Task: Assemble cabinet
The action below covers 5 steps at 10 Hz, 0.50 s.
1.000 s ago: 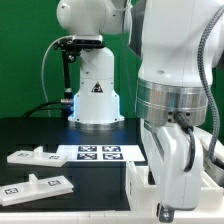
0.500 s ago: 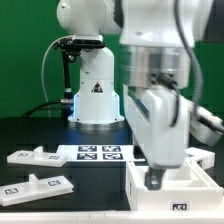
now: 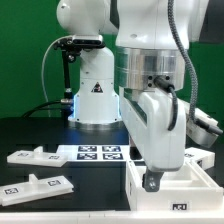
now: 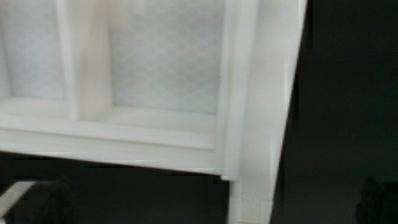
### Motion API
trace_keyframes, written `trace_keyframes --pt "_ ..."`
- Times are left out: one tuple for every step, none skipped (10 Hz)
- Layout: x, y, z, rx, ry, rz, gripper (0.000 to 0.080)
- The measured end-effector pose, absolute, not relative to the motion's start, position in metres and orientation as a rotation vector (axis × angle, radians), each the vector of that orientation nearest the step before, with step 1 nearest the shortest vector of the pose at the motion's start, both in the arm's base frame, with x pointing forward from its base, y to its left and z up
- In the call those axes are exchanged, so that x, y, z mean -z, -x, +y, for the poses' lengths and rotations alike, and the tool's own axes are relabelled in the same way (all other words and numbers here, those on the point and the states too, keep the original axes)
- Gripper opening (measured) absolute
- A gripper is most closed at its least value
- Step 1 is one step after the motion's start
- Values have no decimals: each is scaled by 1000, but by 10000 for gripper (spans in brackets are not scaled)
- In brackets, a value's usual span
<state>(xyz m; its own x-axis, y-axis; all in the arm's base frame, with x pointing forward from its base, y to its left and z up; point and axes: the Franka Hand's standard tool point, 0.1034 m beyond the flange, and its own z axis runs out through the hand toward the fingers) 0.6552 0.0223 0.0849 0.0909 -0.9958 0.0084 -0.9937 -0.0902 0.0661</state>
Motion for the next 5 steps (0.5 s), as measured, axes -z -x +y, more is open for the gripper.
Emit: trace_keyframes --pt "-89 -646 16 58 -2366 -1992 796" --pt "-91 -630 9 72 -2432 -1919 796" --pt "-93 -619 7 92 -2466 -1870 796" --pt "-101 -620 8 85 -2533 -1780 796" --pt "-100 -620 8 87 -2606 -1676 796"
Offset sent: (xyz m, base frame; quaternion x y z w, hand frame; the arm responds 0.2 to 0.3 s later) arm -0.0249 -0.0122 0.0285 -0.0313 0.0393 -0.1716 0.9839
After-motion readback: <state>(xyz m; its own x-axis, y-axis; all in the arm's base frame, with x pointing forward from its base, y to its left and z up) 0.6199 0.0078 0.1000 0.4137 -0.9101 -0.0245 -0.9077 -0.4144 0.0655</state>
